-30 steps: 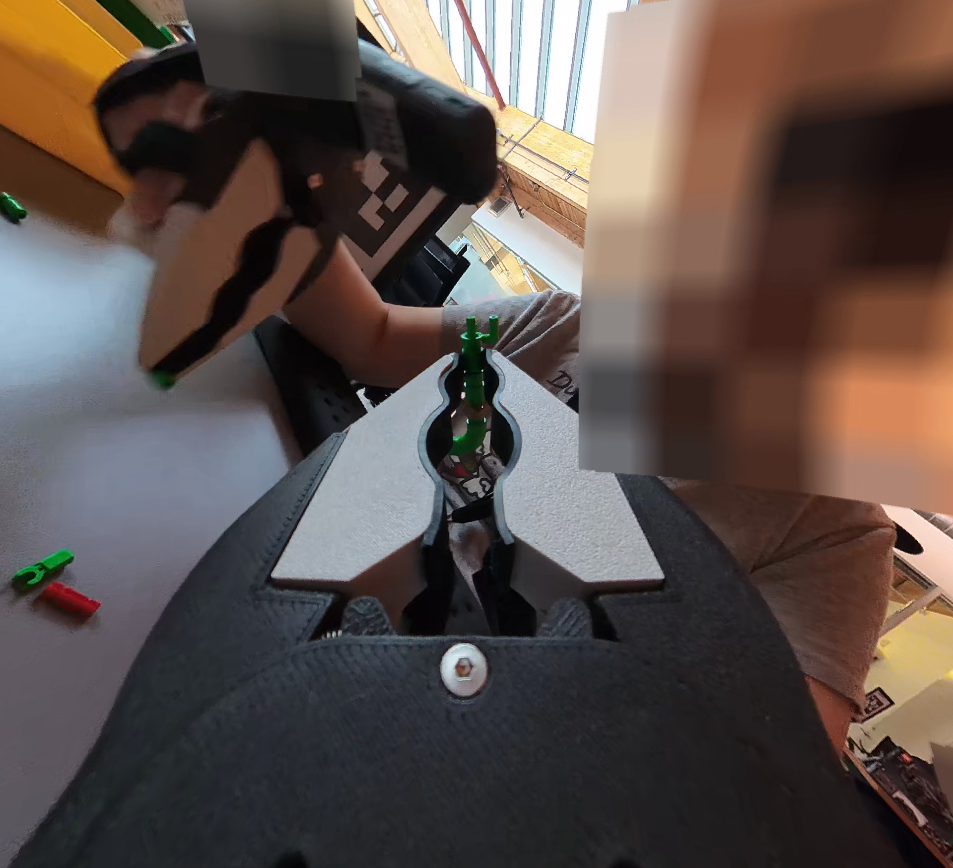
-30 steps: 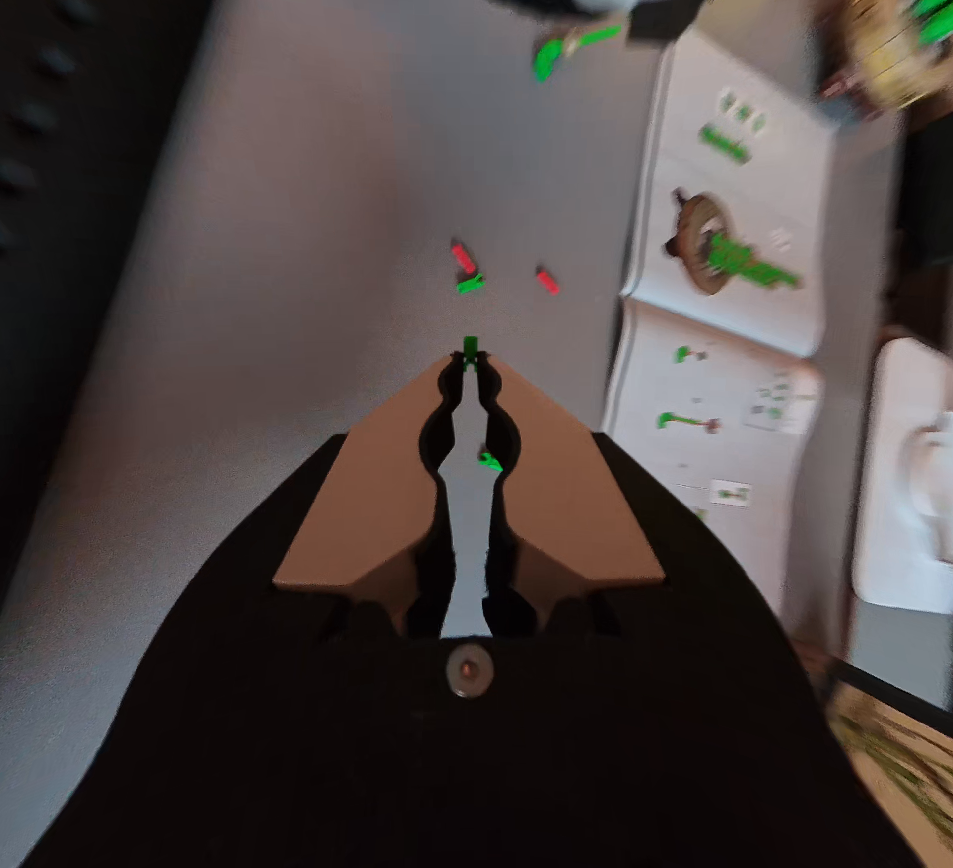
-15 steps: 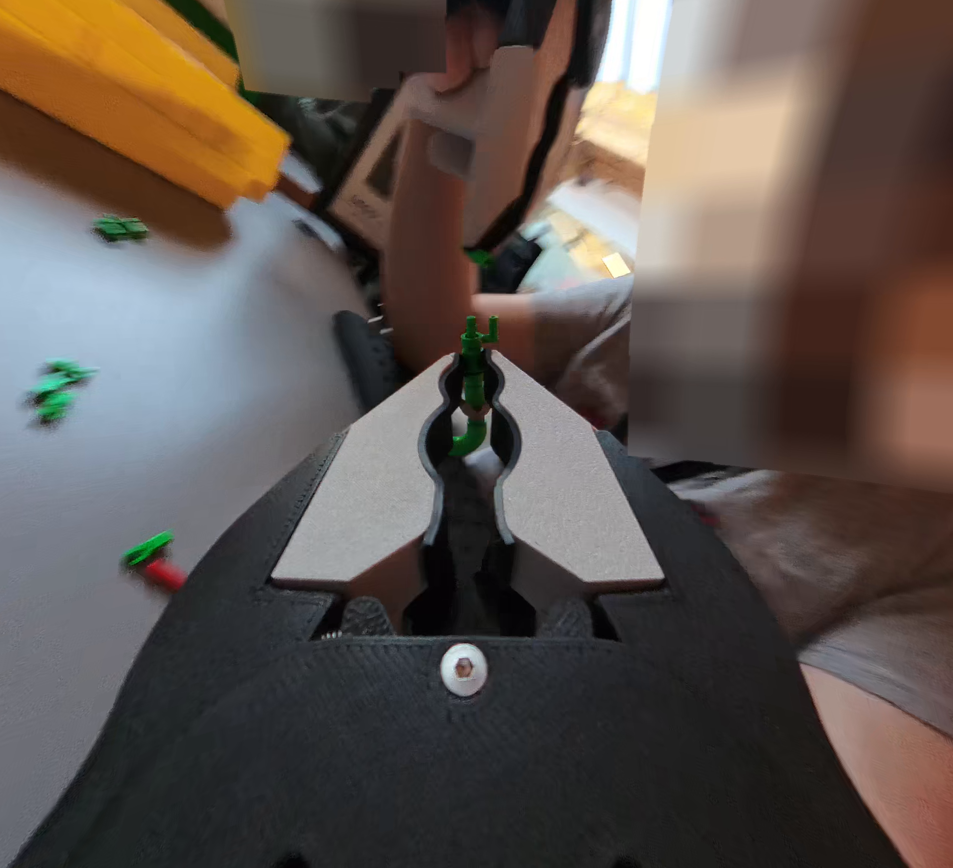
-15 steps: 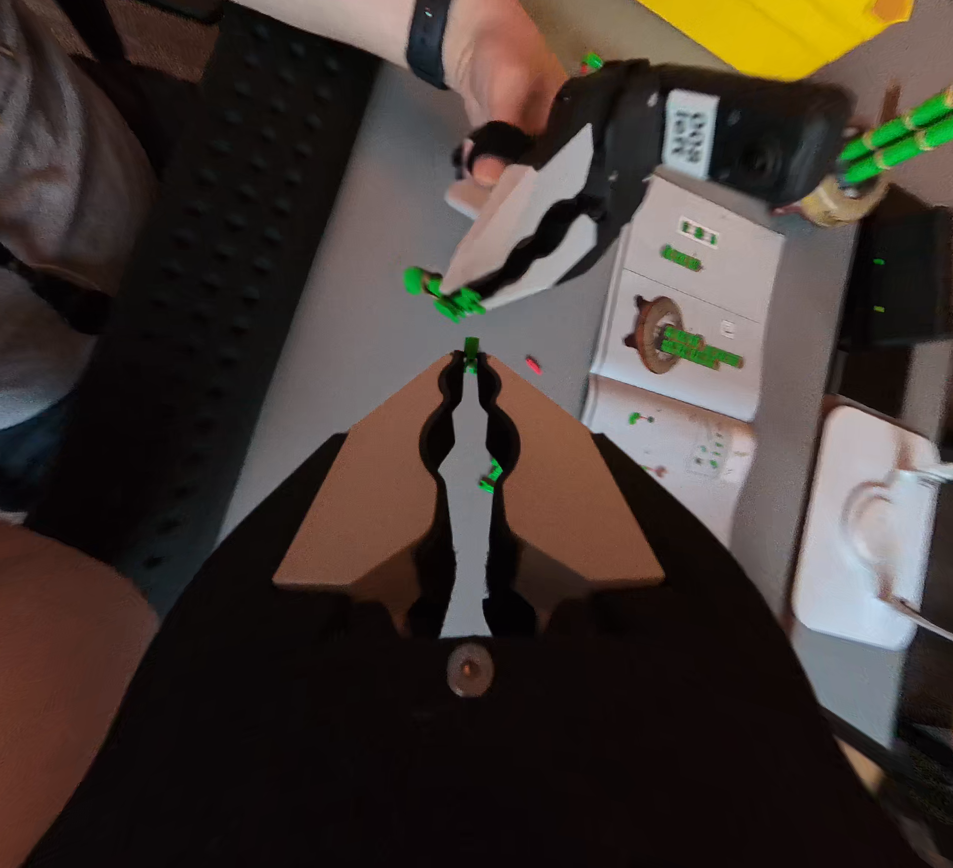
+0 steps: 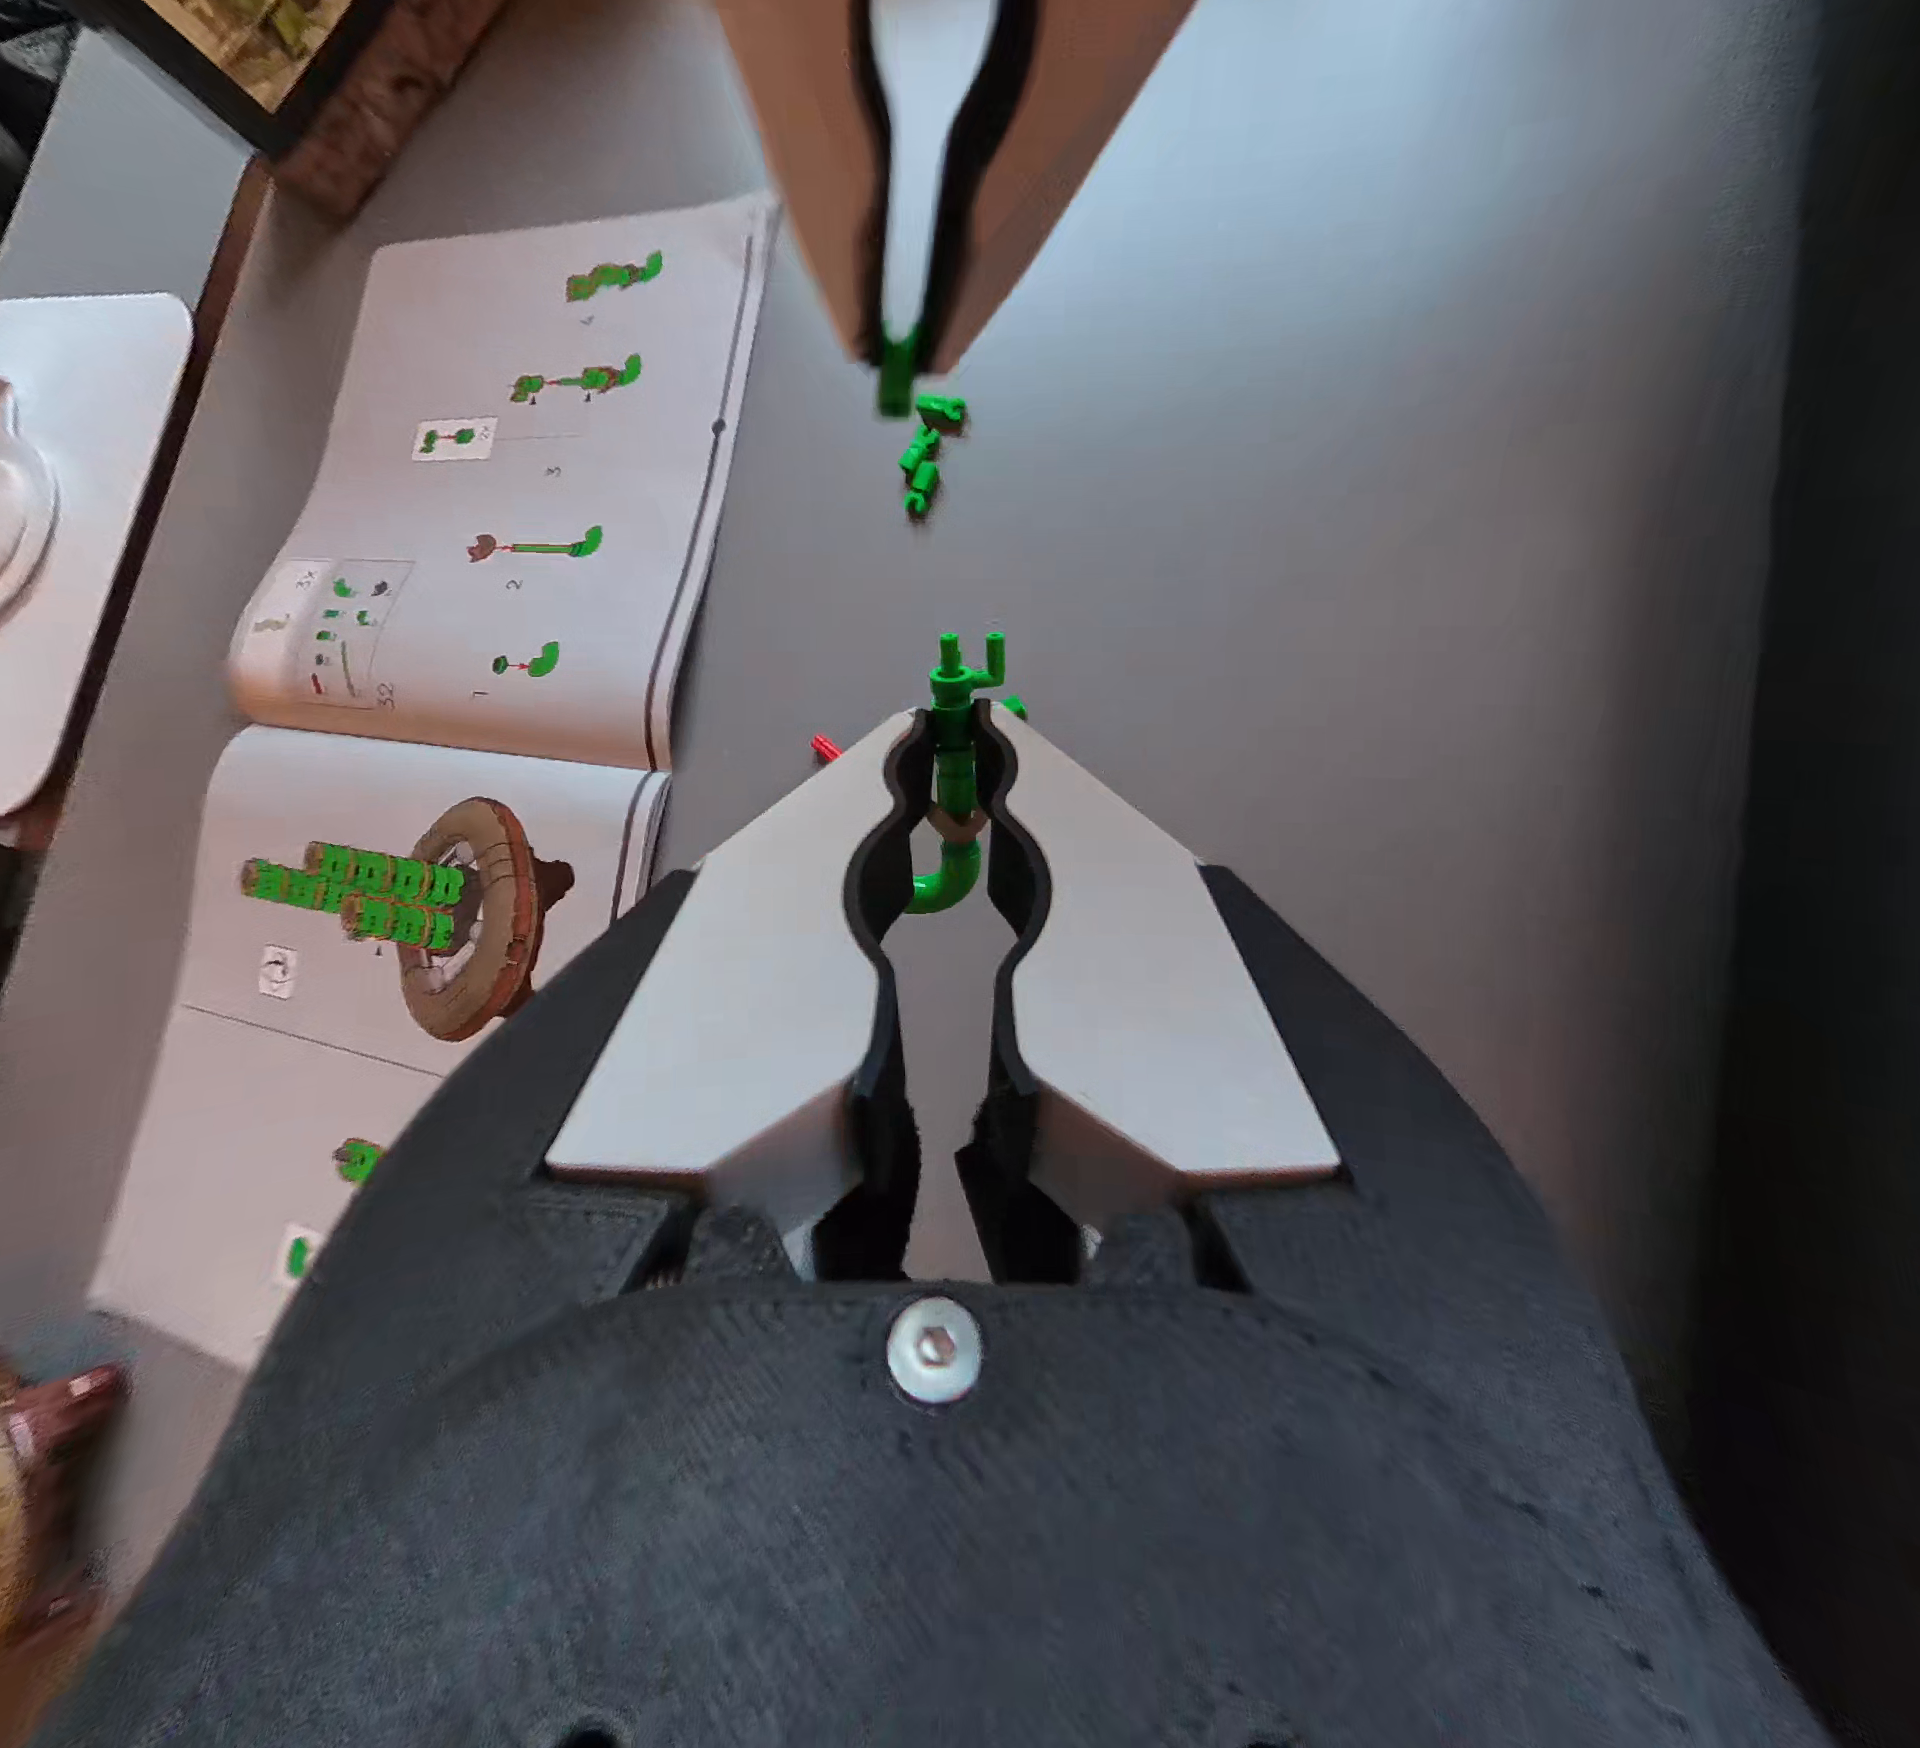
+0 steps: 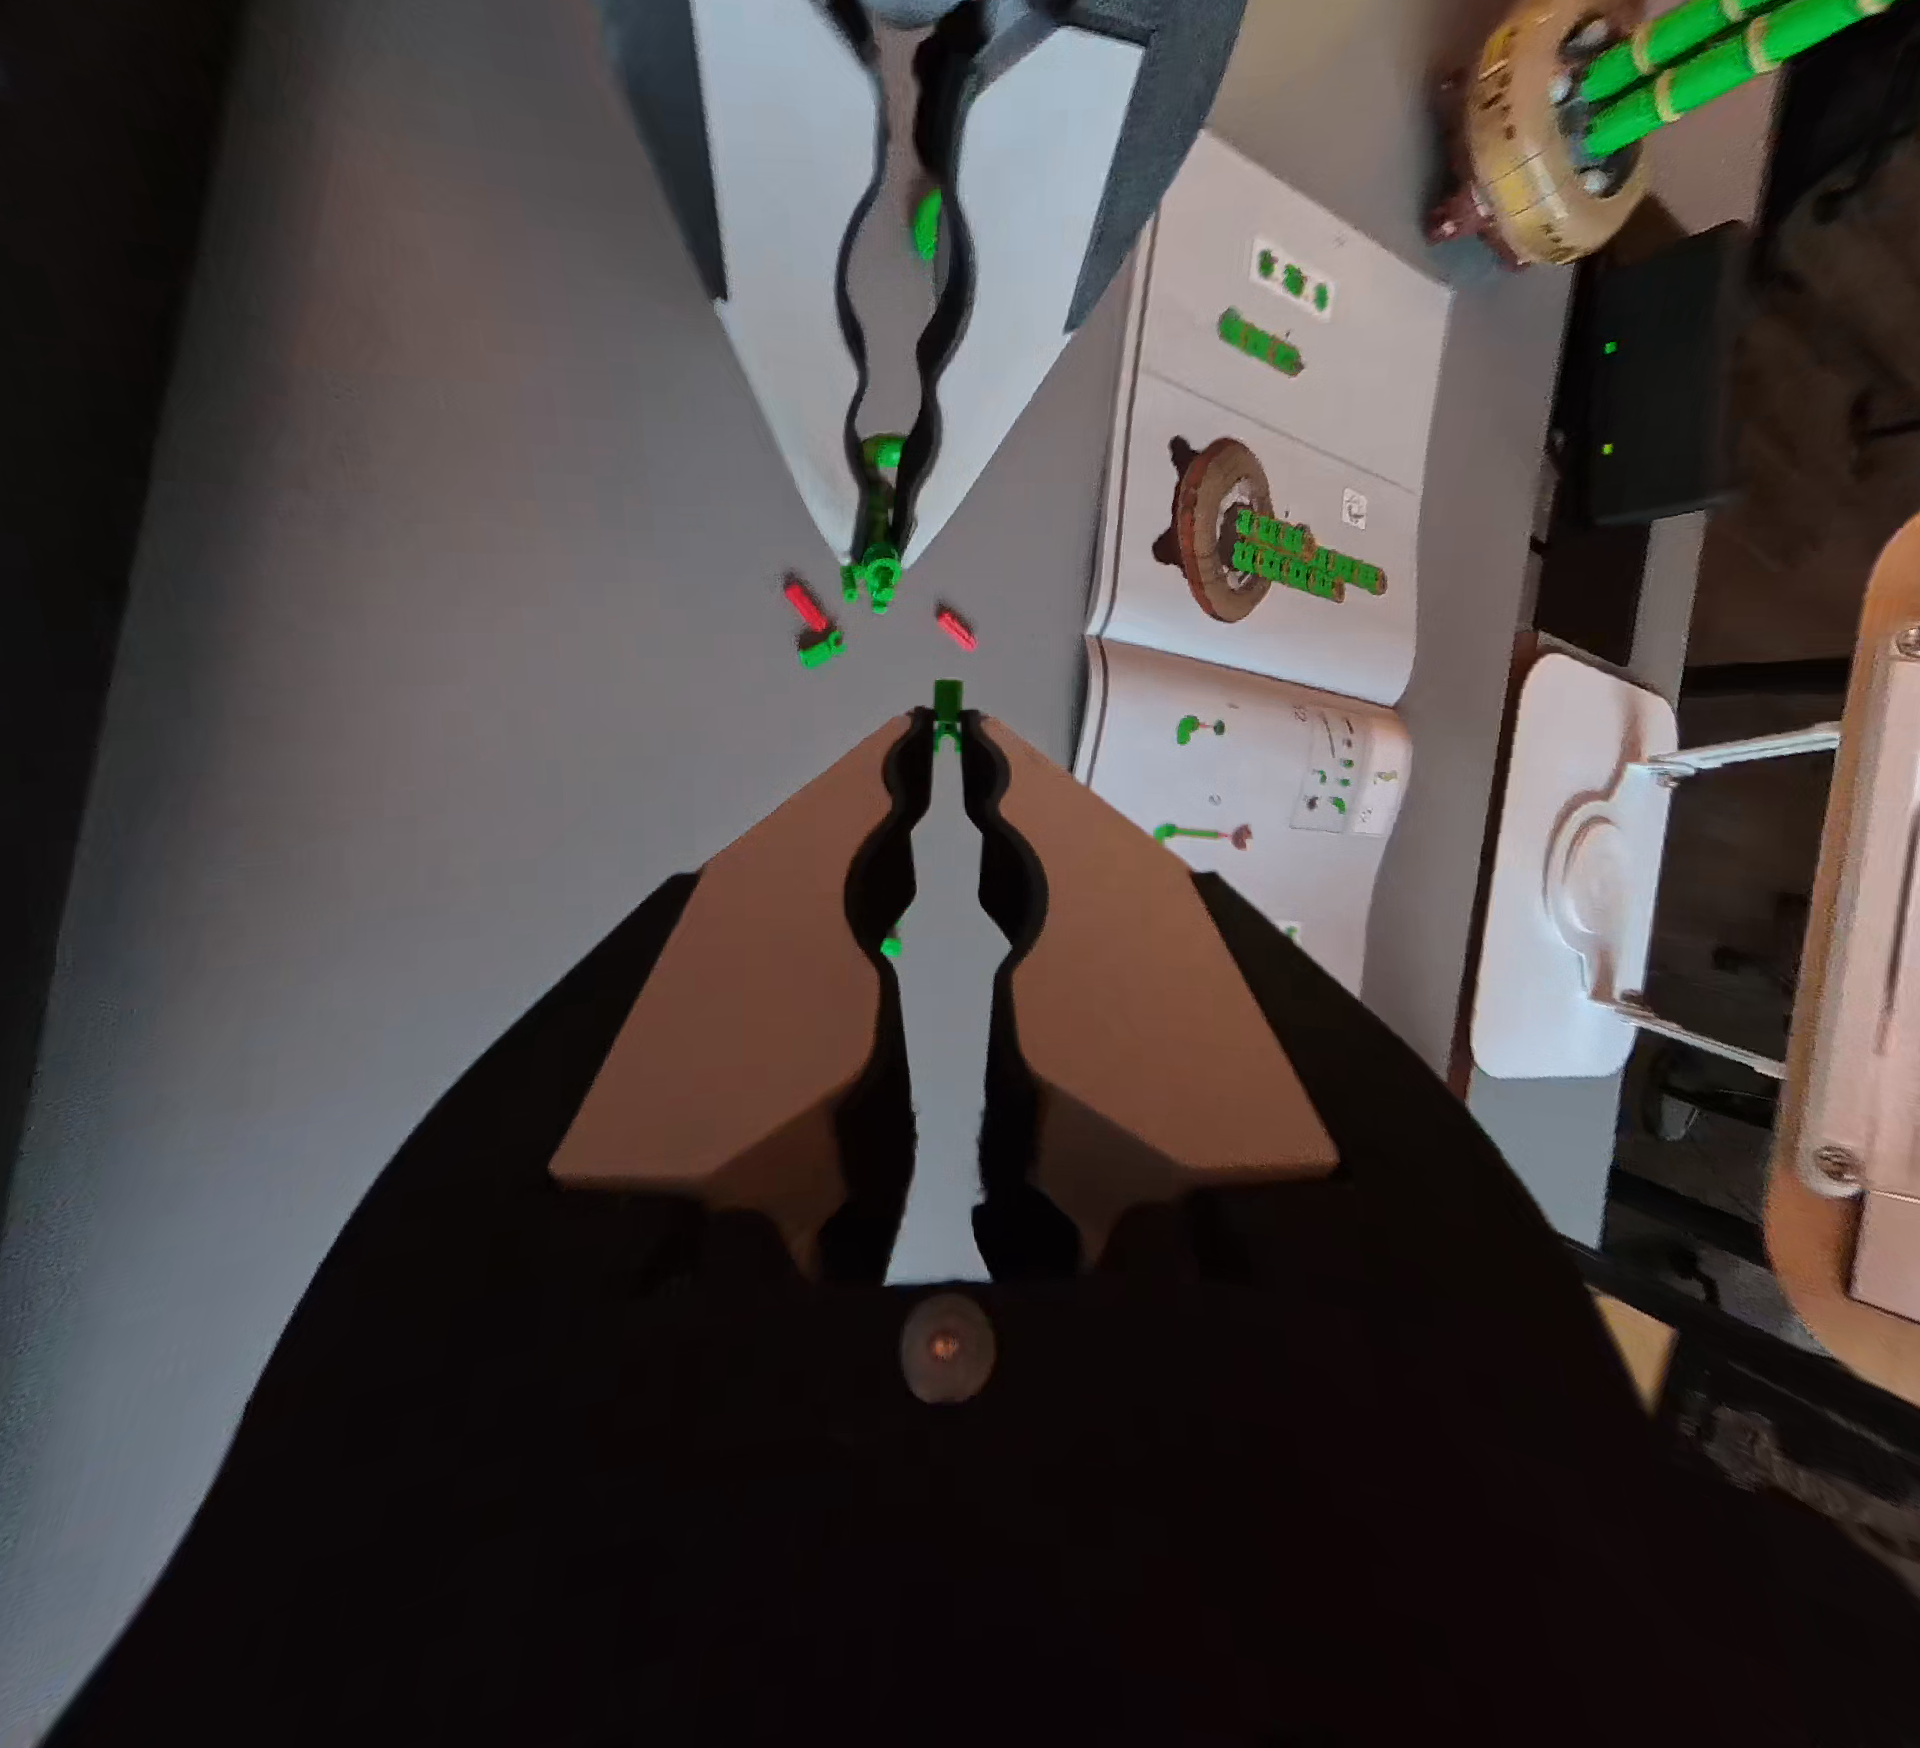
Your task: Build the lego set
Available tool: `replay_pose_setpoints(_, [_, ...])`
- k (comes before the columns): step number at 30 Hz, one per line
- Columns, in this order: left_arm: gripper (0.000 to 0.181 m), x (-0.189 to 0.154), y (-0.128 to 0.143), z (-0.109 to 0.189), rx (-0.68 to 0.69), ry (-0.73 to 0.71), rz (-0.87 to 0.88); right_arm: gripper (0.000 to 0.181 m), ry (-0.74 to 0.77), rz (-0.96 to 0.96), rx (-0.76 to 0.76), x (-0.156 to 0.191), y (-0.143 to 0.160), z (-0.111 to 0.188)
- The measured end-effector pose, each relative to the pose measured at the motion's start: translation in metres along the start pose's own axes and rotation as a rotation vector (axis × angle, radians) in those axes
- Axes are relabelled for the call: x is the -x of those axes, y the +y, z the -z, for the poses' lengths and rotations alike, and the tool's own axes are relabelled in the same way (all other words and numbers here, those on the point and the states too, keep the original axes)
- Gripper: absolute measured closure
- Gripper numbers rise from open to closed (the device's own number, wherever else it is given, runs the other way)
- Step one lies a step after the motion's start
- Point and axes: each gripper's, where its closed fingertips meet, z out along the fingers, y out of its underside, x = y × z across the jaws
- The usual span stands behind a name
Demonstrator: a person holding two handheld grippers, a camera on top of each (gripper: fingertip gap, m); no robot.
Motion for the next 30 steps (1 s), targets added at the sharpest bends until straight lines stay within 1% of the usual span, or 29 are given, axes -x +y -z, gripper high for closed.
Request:
replay_pose_setpoints(1, [0.175, -0.001, 0.002, -0.001, 0.026, -0.012, -0.025, 0.177, 0.001, -0.010, -0.020, 0.010, 0.001, -0.008])
replay_pose_setpoints(2, [0.175, -0.002, 0.005, -0.002, 0.055, -0.020, -0.044, 0.177, 0.047, 0.003, -0.026, 0.015, 0.006, -0.016])
replay_pose_setpoints(3, [0.175, -0.002, 0.009, -0.004, 0.084, -0.021, -0.055, 0.177, 0.125, 0.028, -0.021, 0.015, 0.012, -0.024])
replay_pose_setpoints(5, [0.175, -0.005, 0.015, -0.007, 0.126, -0.008, -0.052, 0.177, 0.132, 0.046, 0.007, 0.031, 0.019, -0.036])
replay_pose_setpoints(6, [0.175, -0.006, 0.018, -0.008, 0.146, 0.001, -0.047, 0.177, 0.148, 0.036, -0.001, 0.032, 0.015, -0.036])
replay_pose_setpoints(8, [0.175, -0.011, 0.024, -0.011, 0.185, 0.024, -0.044, 0.177, 0.133, -0.022, -0.069, 0.037, 0.002, -0.038])
replay_pose_setpoints(9, [0.175, -0.012, 0.027, -0.012, 0.207, 0.026, -0.046, 0.177, 0.130, -0.062, -0.067, 0.037, 0.002, -0.041])
replay_pose_setpoints(11, [0.175, -0.016, 0.033, -0.014, 0.252, 0.036, -0.061, 0.177, 0.125, -0.072, -0.017, 0.041, 0.011, -0.051])
replay_pose_setpoints(12, [0.175, -0.017, 0.036, -0.015, 0.268, 0.036, -0.065, 0.177, 0.148, -0.052, 0.005, 0.040, 0.015, -0.054])
replay_pose_setpoints(14, [0.175, -0.020, 0.041, -0.015, 0.300, 0.046, -0.074, 0.177, 0.167, -0.030, 0.012, 0.042, 0.015, -0.060])
replay_pose_setpoints(16, [0.175, -0.023, 0.044, -0.016, 0.316, 0.061, -0.080, 0.177, 0.172, -0.036, -0.015, 0.045, 0.010, -0.063])
replay_pose_setpoints(19, [0.175, -0.025, 0.047, -0.018, 0.331, 0.083, -0.068, 0.178, 0.179, -0.008, -0.002, 0.047, 0.008, -0.067])
replay_pose_setpoints(22, [0.175, -0.028, 0.046, -0.018, 0.324, 0.095, -0.069, 0.177, 0.151, -0.022, -0.003, 0.050, 0.007, -0.070])
replay_pose_setpoints(30, [0.175, -0.032, 0.044, -0.022, 0.331, 0.108, -0.083, 0.177, 0.142, -0.024, -0.002, 0.051, 0.006, -0.068])
